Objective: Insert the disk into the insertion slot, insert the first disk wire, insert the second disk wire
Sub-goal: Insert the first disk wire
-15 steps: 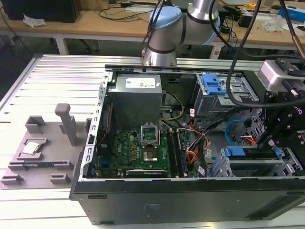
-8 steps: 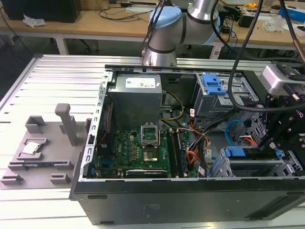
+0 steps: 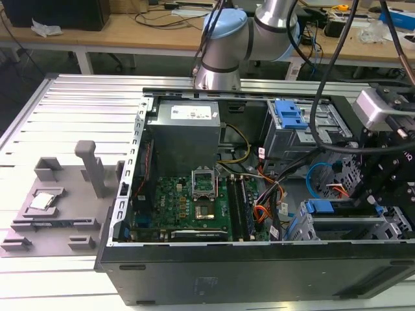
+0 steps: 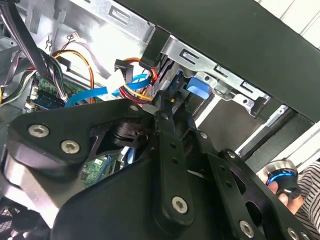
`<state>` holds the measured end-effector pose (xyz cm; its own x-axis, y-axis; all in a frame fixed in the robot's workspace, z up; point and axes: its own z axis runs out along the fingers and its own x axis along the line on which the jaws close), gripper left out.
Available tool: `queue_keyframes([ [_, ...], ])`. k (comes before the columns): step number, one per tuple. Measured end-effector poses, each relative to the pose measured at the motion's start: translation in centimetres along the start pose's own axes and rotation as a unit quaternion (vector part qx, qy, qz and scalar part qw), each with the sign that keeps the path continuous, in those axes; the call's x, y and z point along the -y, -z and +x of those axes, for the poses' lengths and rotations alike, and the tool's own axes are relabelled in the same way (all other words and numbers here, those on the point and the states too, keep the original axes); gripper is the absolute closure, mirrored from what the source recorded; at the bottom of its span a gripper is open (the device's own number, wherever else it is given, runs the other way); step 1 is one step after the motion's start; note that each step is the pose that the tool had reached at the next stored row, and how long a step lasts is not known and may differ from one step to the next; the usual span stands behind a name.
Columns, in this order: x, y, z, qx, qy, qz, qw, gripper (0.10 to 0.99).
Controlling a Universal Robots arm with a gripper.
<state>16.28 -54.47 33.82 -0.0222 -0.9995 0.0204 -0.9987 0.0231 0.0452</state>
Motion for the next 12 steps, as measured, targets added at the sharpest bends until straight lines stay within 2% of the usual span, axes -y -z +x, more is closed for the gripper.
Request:
queue_keyframes([
  [2,-0.04,0.89,0.02,-0.0001,0.000,0.0000,1.0000,0.839],
  [3,-0.08,1.77,0.02,0.0001,0.000,0.0002,1.0000,0.839],
  [5,-0.13,2.42,0.01,0.0000,0.000,0.0004,1.0000,0.839],
  [7,-0.19,3.63,0.04,0.0000,0.000,0.0006,1.0000,0.980],
  [9,-0.24,4.47,0.06,0.0001,0.000,0.0008,1.0000,0.980],
  [12,-0.27,5.21,0.07,0.0001,0.000,0.0008,1.0000,0.980],
])
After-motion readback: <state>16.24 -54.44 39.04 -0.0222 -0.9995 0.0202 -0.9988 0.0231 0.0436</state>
